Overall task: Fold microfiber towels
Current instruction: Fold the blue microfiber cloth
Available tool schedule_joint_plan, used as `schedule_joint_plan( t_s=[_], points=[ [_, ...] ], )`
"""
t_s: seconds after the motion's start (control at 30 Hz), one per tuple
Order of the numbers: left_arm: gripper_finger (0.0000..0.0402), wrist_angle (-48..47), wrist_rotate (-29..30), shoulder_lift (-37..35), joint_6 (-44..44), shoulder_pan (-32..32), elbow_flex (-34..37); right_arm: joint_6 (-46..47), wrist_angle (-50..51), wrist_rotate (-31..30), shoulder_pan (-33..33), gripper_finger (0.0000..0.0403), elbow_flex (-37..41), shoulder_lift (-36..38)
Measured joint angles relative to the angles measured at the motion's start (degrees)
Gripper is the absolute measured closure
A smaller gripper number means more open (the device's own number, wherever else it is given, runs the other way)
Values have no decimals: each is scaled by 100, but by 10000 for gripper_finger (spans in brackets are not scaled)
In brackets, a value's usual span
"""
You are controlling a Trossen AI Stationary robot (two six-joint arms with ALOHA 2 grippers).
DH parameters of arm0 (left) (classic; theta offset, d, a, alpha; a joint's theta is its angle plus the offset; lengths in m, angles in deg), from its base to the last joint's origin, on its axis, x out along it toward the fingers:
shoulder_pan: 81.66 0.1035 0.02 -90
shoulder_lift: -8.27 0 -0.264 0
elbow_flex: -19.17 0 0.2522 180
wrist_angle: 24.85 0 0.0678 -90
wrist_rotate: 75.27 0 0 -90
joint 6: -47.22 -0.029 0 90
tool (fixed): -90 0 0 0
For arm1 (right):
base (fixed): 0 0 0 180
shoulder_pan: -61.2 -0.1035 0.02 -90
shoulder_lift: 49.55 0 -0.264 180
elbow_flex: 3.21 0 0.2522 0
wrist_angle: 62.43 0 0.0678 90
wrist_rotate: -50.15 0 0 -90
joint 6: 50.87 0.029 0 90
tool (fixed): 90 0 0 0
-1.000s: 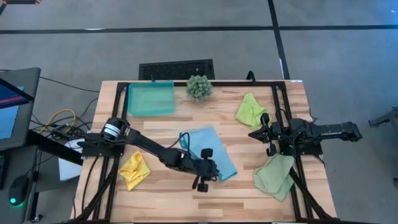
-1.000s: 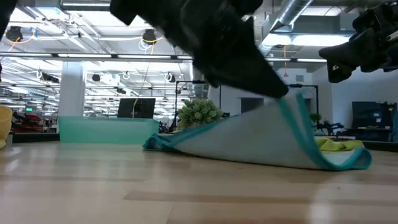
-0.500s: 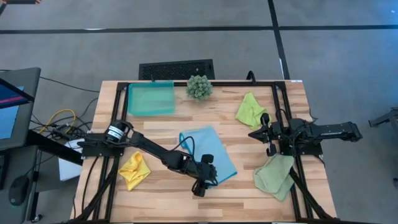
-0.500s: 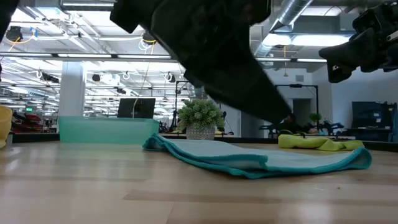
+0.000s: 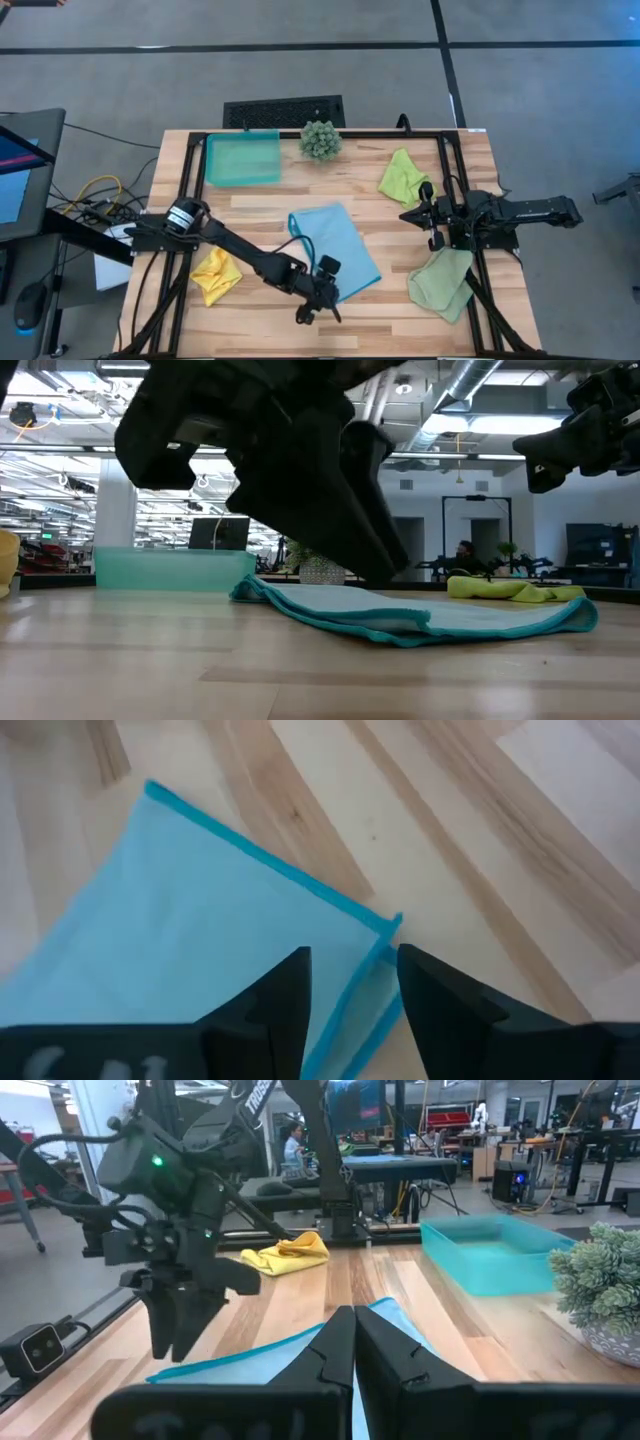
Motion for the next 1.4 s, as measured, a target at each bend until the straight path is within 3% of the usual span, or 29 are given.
schedule_joint_plan(
  t_s=[0.57, 0.97, 1.07, 1.23, 1.4],
  points=[
    [269, 545, 223, 422, -494, -16, -39, 0, 2, 9, -1, 369, -2, -104],
    [392, 566, 202, 422, -338, 110, -39, 0, 2, 7, 0, 369, -2, -107],
    [396, 582, 302, 424, -338, 122, -39, 0, 3, 7, 0, 369, -2, -107],
    [399, 388, 1402, 429, -677, 66, -668, 0, 4, 2, -2, 369, -2, -107],
    [400, -493, 4174, 429, -1626, -87, -2181, 0, 4, 2, 0, 369, -2, -107]
  ],
)
